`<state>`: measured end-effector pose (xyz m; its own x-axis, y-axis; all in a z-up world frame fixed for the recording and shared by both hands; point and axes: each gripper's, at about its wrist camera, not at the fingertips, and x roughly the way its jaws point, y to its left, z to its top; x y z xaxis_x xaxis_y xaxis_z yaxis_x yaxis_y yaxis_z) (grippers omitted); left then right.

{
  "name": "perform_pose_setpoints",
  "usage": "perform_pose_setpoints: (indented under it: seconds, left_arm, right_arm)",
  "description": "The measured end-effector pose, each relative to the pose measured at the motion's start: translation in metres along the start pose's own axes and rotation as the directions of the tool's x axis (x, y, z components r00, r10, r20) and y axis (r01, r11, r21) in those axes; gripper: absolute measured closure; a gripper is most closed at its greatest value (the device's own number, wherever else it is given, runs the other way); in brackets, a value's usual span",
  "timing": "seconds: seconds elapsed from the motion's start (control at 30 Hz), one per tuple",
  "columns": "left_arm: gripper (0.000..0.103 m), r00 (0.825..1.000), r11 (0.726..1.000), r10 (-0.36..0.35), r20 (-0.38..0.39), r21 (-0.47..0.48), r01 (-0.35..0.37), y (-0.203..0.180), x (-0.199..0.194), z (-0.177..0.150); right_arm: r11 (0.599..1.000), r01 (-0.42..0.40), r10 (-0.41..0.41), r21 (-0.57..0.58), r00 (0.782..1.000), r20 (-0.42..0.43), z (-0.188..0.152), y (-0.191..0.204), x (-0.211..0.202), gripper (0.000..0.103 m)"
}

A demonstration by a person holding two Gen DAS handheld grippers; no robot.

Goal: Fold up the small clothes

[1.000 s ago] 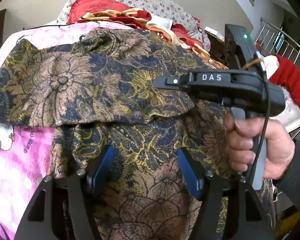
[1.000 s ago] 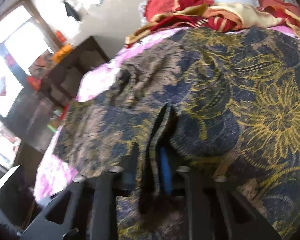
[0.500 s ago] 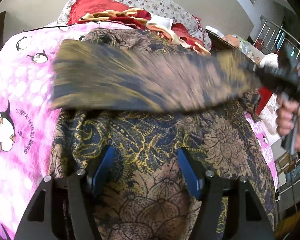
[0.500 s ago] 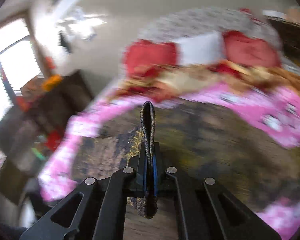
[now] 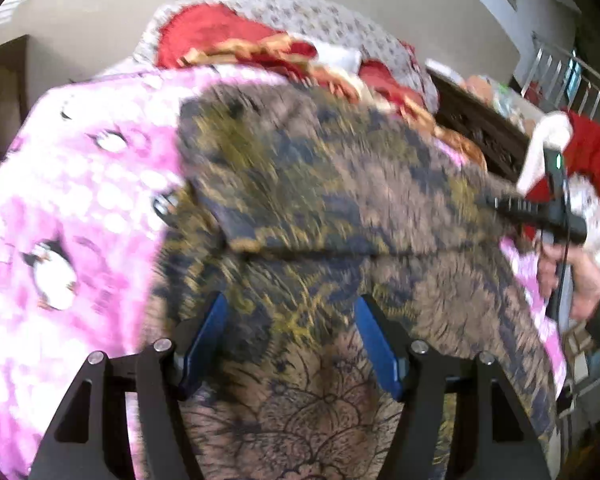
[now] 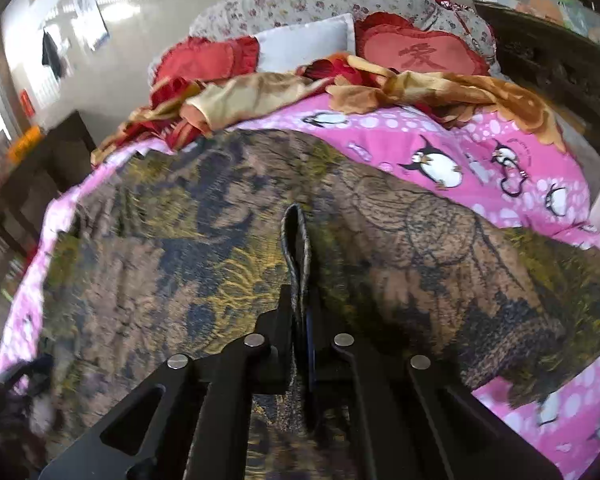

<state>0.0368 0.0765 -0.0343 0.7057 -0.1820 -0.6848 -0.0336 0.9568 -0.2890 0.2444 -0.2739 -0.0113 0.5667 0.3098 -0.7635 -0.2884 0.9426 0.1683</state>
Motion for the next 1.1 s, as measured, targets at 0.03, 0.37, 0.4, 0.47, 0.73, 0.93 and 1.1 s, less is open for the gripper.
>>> perform_pose_setpoints:
  seconds: [0.03,0.37,0.4,0.47,0.73,0.93,1.1]
  left_arm:
    - [0.032,1.000,1.000,-0.005,0.022,-0.003,0.005,0.001,-0.007,0.006]
    - [0.018,0.985,0.989,0.146,0.094,-0.014,-0.145,0.016,0.040,0.102]
    - [0.022,0.979,0.983,0.186,0.080,-0.024,-0.185,0.019,0.050,0.108]
    - [0.044,0.976,0.977,0.212,0.049,-0.029,-0.211,0.022,0.067,0.115]
    - [0.058,0.961,0.960,0.272,-0.050,-0.052,-0.274,0.047,0.112,0.105]
    - [0.058,0.971,0.971,0.239,0.013,-0.028,-0.239,0.032,0.070,0.102]
    - [0.051,0.989,0.988,0.147,0.031,0.040,-0.148,0.002,0.037,0.066]
  right_arm:
    - [1.000,-0.005,0.005,-0.003,1.000,-0.007,-0.001,-0.003,-0.002,0.103]
    - [0.995,-0.093,0.088,0.029,0.984,0.153,-0.005,0.000,-0.053,0.095]
    - [0.996,-0.079,0.075,0.026,0.989,0.128,-0.003,0.006,-0.043,0.096]
    - [0.997,-0.078,0.076,0.019,0.992,0.096,0.000,0.013,-0.027,0.103]
    - [0.998,0.062,-0.062,0.015,0.998,0.005,0.005,0.011,0.034,0.103]
    - [0.998,0.053,-0.052,0.018,0.998,-0.041,0.008,0.013,0.018,0.103]
    - [0.999,0.017,-0.016,-0.030,1.000,0.027,-0.024,0.040,-0.019,0.103]
